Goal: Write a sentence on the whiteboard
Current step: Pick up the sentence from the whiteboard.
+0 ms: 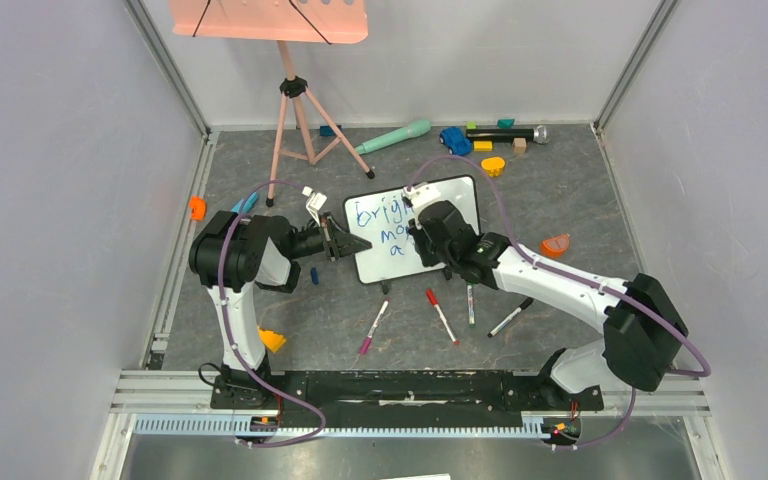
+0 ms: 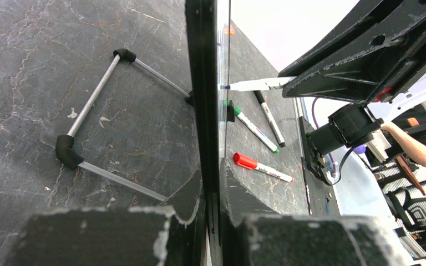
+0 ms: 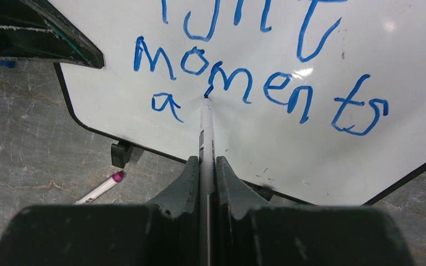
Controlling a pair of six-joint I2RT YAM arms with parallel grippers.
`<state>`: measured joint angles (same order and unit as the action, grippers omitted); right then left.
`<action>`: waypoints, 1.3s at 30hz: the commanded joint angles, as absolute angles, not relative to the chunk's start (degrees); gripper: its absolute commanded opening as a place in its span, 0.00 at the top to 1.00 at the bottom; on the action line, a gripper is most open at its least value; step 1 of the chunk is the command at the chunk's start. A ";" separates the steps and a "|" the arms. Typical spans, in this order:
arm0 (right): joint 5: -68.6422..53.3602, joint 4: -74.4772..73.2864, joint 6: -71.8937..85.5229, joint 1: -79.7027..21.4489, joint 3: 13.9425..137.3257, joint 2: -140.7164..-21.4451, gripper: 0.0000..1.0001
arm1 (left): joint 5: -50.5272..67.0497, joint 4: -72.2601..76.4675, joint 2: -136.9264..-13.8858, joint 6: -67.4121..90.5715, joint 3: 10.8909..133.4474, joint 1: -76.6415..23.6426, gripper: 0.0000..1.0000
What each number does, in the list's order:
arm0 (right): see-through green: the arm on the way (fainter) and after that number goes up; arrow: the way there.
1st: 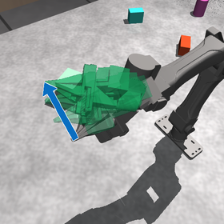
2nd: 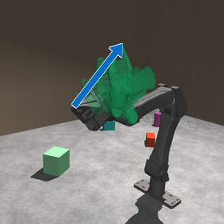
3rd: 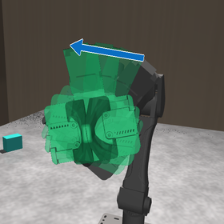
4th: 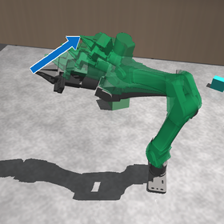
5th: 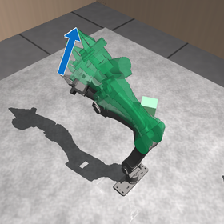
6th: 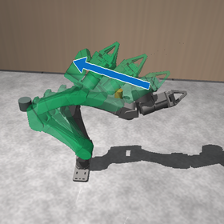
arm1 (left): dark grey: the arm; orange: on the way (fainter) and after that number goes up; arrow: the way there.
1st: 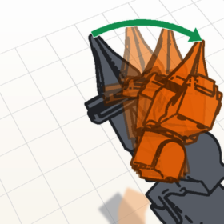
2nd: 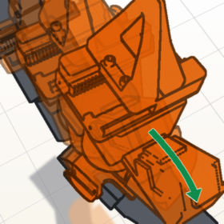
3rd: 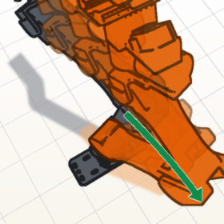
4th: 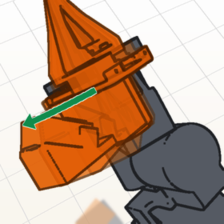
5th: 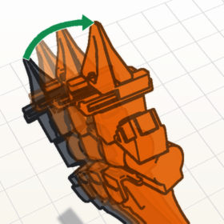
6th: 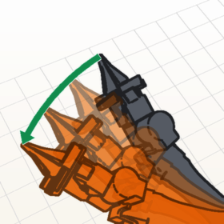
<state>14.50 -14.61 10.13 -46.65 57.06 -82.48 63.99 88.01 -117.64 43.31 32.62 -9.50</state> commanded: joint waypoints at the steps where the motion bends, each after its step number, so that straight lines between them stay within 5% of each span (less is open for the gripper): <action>1: 14.16 -13.11 11.50 -46.46 53.59 -80.84 1.00 | 58.71 89.21 -121.93 34.34 31.77 -9.76 0.98; 39: 15.82 -15.36 10.08 -44.26 55.17 -80.68 1.00 | 58.54 89.25 -122.01 34.05 31.70 -9.76 0.98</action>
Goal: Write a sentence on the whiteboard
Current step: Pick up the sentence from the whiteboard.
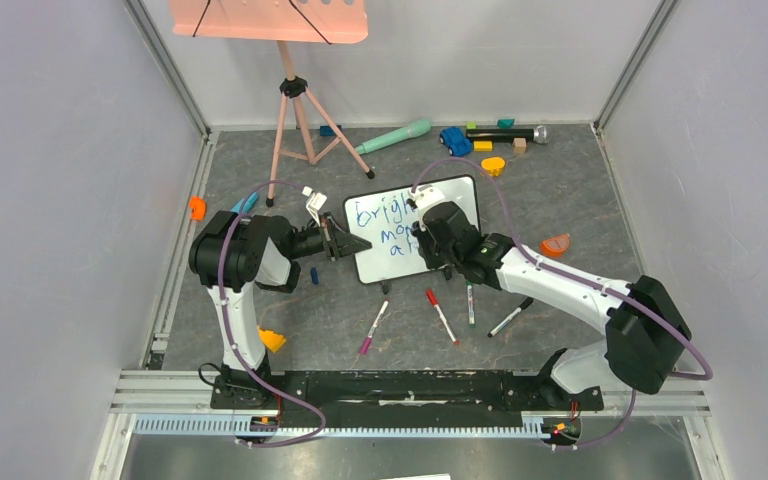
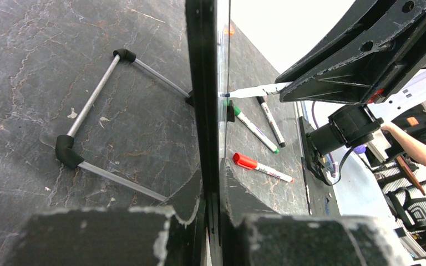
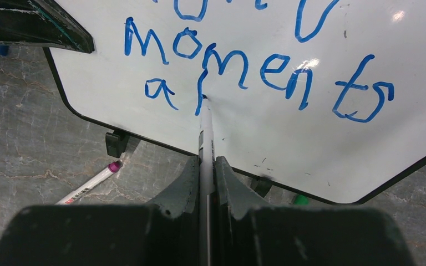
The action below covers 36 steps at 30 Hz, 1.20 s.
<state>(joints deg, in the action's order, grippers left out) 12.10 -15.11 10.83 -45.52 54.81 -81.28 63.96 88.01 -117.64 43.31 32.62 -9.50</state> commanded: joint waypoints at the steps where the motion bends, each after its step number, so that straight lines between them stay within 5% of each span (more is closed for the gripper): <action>1: 15.85 -15.29 10.18 -44.15 54.96 -80.52 1.00 | 58.54 89.21 -122.10 34.09 31.67 -9.76 0.98; 36: 11.31 -16.41 11.34 -43.77 55.45 -76.20 1.00 | 58.58 89.23 -122.22 34.14 31.75 -9.67 0.98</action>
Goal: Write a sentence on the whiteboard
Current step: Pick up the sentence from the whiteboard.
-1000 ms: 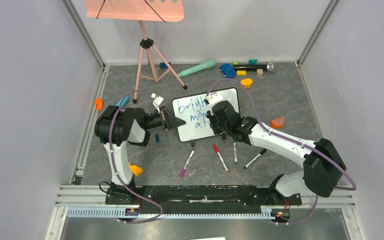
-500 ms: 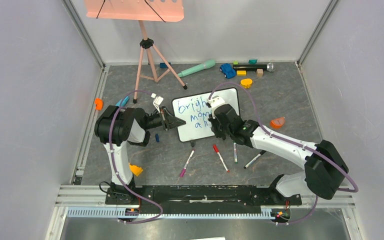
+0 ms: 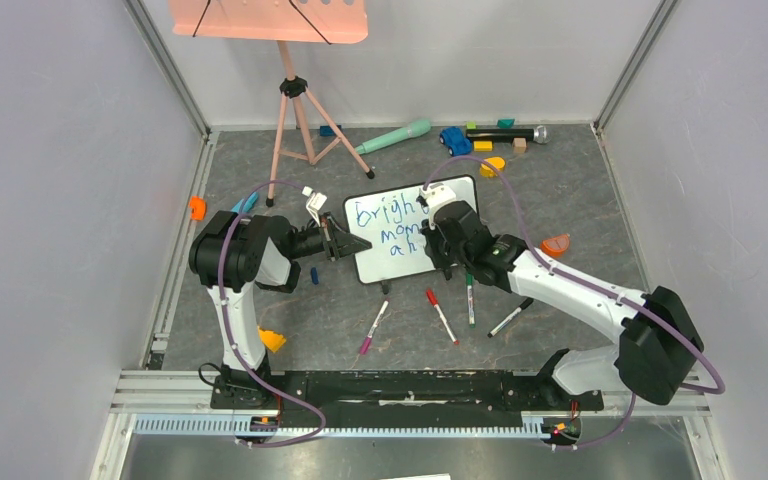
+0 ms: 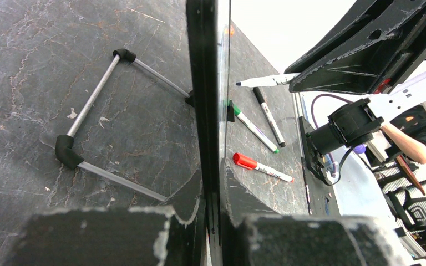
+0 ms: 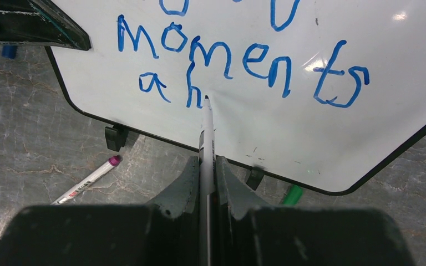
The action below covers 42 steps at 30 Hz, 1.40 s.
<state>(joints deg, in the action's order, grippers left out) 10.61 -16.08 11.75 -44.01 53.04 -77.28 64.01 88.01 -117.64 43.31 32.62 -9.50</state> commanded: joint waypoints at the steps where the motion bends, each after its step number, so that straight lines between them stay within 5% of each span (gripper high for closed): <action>1: 11.33 -16.42 11.11 -43.64 55.49 -76.46 1.00 | 58.56 89.25 -122.23 34.13 31.76 -9.71 0.98; 42: 12.14 -15.09 9.32 -40.37 56.97 -80.22 1.00 | 58.45 89.21 -122.23 34.45 31.83 -9.67 0.98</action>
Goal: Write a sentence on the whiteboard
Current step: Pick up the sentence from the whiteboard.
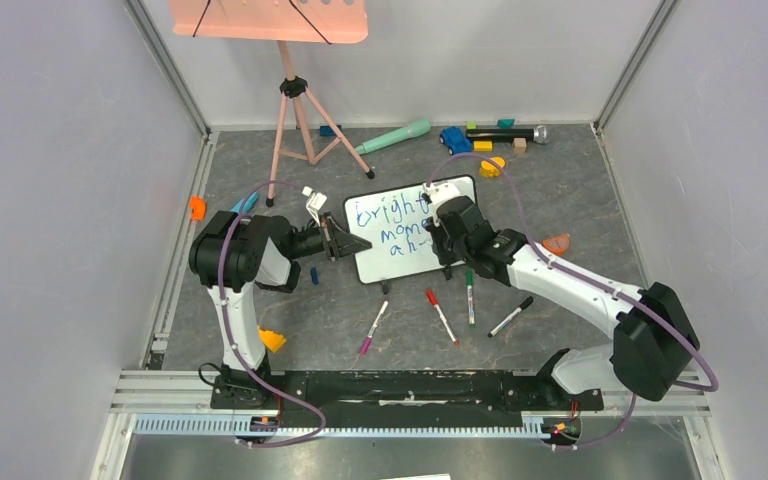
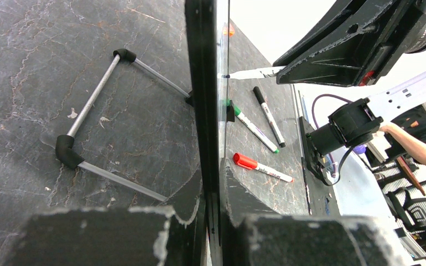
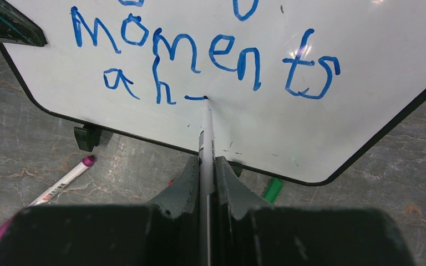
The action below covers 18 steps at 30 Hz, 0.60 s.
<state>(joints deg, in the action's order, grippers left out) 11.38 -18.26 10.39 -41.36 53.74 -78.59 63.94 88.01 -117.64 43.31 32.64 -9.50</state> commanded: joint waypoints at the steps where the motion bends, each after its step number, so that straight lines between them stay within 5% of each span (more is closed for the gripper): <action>1: 11.74 -14.91 9.32 -40.38 57.12 -80.45 1.00 | 58.46 89.23 -122.17 34.43 31.87 -9.65 0.98; 18: 8.56 -13.98 10.29 -40.43 52.78 -80.05 1.00 | 58.45 89.21 -122.17 34.11 31.78 -9.67 0.98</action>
<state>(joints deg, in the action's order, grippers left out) 8.47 -17.06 10.28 -41.01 55.00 -79.79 63.94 88.01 -117.64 43.33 32.64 -9.50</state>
